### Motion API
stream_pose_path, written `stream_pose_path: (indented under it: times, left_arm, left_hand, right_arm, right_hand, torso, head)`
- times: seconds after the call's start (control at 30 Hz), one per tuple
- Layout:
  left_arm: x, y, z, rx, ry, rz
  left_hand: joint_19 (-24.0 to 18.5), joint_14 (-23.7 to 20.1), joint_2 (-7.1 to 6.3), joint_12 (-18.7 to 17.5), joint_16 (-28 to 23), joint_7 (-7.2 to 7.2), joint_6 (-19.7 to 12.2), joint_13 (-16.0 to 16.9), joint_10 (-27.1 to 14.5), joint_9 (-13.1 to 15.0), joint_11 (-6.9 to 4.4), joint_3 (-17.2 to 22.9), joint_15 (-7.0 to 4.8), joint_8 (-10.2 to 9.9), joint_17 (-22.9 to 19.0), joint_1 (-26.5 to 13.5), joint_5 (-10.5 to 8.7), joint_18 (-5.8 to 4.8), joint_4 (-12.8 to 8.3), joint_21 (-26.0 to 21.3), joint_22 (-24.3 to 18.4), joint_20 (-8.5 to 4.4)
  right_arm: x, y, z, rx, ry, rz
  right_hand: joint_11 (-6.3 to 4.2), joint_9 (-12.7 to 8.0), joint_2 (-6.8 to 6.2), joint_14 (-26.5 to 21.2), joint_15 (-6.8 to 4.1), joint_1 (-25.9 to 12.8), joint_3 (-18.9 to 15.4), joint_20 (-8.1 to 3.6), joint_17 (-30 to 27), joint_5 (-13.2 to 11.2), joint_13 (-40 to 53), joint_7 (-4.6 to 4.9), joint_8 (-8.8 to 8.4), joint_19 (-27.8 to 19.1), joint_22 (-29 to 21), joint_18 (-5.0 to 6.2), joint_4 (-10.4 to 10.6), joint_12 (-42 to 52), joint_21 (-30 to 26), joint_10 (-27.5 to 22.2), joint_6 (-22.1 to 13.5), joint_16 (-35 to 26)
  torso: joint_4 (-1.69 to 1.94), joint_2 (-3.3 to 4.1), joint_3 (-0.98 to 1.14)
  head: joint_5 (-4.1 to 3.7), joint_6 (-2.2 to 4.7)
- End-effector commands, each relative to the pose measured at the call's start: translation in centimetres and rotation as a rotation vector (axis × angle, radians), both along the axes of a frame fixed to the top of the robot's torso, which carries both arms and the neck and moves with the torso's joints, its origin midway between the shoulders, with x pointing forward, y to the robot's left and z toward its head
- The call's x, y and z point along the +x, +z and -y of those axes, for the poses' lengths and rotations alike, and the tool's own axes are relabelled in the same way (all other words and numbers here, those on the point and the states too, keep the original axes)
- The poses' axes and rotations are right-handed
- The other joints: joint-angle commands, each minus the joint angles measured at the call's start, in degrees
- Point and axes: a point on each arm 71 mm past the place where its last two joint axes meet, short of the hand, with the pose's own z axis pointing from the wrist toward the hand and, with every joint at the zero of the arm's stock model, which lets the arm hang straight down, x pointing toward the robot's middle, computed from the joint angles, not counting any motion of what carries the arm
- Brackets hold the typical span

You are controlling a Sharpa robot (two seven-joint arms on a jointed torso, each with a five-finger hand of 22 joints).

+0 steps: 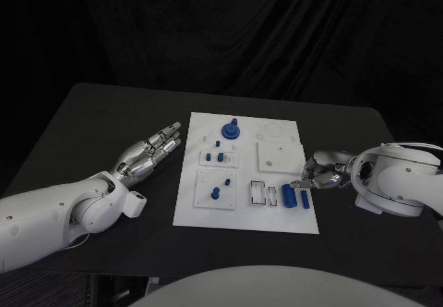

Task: Assemble the parts on the task board

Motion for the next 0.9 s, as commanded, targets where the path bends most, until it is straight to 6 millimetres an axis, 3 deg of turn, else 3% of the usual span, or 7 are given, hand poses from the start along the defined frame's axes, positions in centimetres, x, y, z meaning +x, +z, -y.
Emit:
stream_pose_path:
  times: [0.03, 0.13, 0.23, 0.3, 0.37, 0.53, 0.9]
  left_arm:
    - [0.0, 1.7, -0.3, -0.141, 0.012, 0.198]
    - [0.1, 1.6, -0.4, -0.134, 0.011, 0.188]
    - [0.1, 1.5, -0.4, -0.132, 0.006, 0.177]
    - [0.2, 1.3, -0.4, -0.131, -0.001, 0.167]
    - [0.3, 1.2, -0.4, -0.130, -0.006, 0.157]
    - [0.4, 1.0, -0.3, -0.127, -0.013, 0.144]
    - [0.5, 0.8, -0.5, -0.123, -0.018, 0.130]
  left_hand:
    - [-0.05, 0.07, 0.61, -0.38, -0.37, -0.04, -0.44, -0.11, 0.09, -0.07, -0.08, -0.39, -3.29, -0.35, -0.06, 0.06, 0.04, -0.44, -0.05, -0.20, -0.05, -1.20]
    - [-0.05, 0.07, 0.91, -0.38, -0.37, 0.06, -0.53, -0.11, 0.09, -0.07, 0.86, -0.29, -2.13, -0.34, -0.06, 0.23, 0.58, -2.17, -0.07, -0.20, -0.05, -1.72]
    - [-0.05, 0.07, 1.13, -0.38, -0.37, 0.85, -0.05, -0.11, 0.09, 0.00, 1.51, -0.08, -1.30, -0.26, -0.06, 0.53, 0.94, -2.76, -0.08, -0.20, -0.05, -1.39]
    - [-0.05, 0.07, 1.21, -0.38, -0.37, 0.90, 0.08, -0.11, 0.09, 0.01, 2.27, 0.09, -0.55, -0.25, -0.06, 0.79, 1.26, -3.08, -0.08, -0.20, -0.05, -0.96]
    - [-0.05, 0.07, 1.25, -0.38, -0.37, 0.97, 0.33, -0.11, 0.09, 0.05, 3.20, 0.40, 0.40, -0.22, -0.06, 1.35, 1.77, -3.35, -0.12, -0.20, -0.05, -0.26]
    - [-0.05, 0.07, 1.25, -0.38, -0.37, 1.79, 1.10, -0.11, 0.09, 0.15, 3.94, 0.79, 1.41, -0.10, -0.06, 2.02, 2.30, -3.49, -0.16, -0.20, -0.05, 0.67]
    - [-0.05, 0.07, 1.05, -0.38, -0.37, 1.56, 1.07, -0.11, 0.09, 0.14, 4.67, 1.34, 2.63, -0.12, -0.06, 3.28, 3.41, -2.91, -0.36, -0.20, -0.05, 2.51]
  right_arm:
    - [0.0, -0.1, 0.1, -0.072, -0.027, 0.017]
    - [0.0, -0.1, -0.2, -0.072, -0.024, 0.036]
    - [0.0, -0.1, -0.5, -0.067, -0.021, 0.050]
    - [0.0, -0.1, -0.6, -0.063, -0.019, 0.057]
    - [0.1, -0.1, -0.8, -0.060, -0.017, 0.063]
    - [0.0, -0.3, -0.9, -0.057, -0.014, 0.062]
    - [-0.2, -1.3, -1.3, -0.063, -0.005, 0.036]
  right_hand:
    - [-0.02, 1.75, -0.44, 4.75, -0.42, -1.54, 0.63, -0.25, 6.91, -1.03, 15.04, -0.28, 1.02, 4.16, 13.20, -1.18, 0.10, 0.14, 1.20, 5.85, -0.54, 0.55]
    - [0.03, 3.31, -1.19, 4.80, -0.33, -3.60, 1.35, -0.19, 7.44, -3.99, 15.04, -0.23, 1.57, 4.26, 13.36, -1.29, 0.12, 0.14, 1.97, 5.85, -1.22, 0.99]
    - [0.05, 4.79, -1.90, 4.81, -0.26, -5.77, 1.90, -0.10, 7.70, -6.05, 15.04, -0.13, 1.93, 4.23, 13.40, -1.33, 0.21, 0.14, 2.31, 5.85, -1.83, 1.24]
    - [0.12, 6.07, -1.10, 4.80, -0.23, -7.09, -0.22, -0.07, 7.79, -2.72, 15.04, -0.19, 2.27, 4.20, 13.44, -1.36, 0.00, 0.14, 2.60, 5.85, -2.16, 1.38]
    - [0.10, 6.81, -0.66, 4.81, -0.25, -7.25, -1.76, -0.04, 7.93, -3.07, 15.04, -0.20, 2.46, 4.19, 13.46, -1.38, 0.01, 0.14, 2.75, 5.85, -2.23, 1.50]
    - [0.04, 8.32, 0.88, 4.80, -0.25, -7.70, -5.44, -0.02, 7.98, -7.32, 15.04, -0.20, 2.56, 4.13, 13.48, -1.39, 0.06, 0.14, 2.99, 5.85, -2.39, 1.64]
    - [0.28, 8.18, 2.72, 4.81, -0.12, -9.71, -9.82, 0.07, 8.07, -7.76, 15.04, -0.09, 0.95, 4.09, 13.50, -1.41, 0.05, 0.14, 3.20, 5.85, -2.36, 1.78]
  torso:
    - [-0.10, -0.08, -0.05]
    - [-0.08, -0.10, -0.10]
    - [-0.08, -0.11, -0.12]
    - [-0.08, -0.11, -0.11]
    - [-0.02, -0.13, -0.13]
    - [-0.03, -0.11, -0.12]
    - [0.03, -0.05, -0.06]
  head:
    - [-0.90, 0.00]
    - [-1.30, 0.00]
    - [-1.65, 0.00]
    - [-1.79, 0.00]
    - [-1.98, 0.00]
    - [-2.26, 0.00]
    - [-2.31, 0.00]
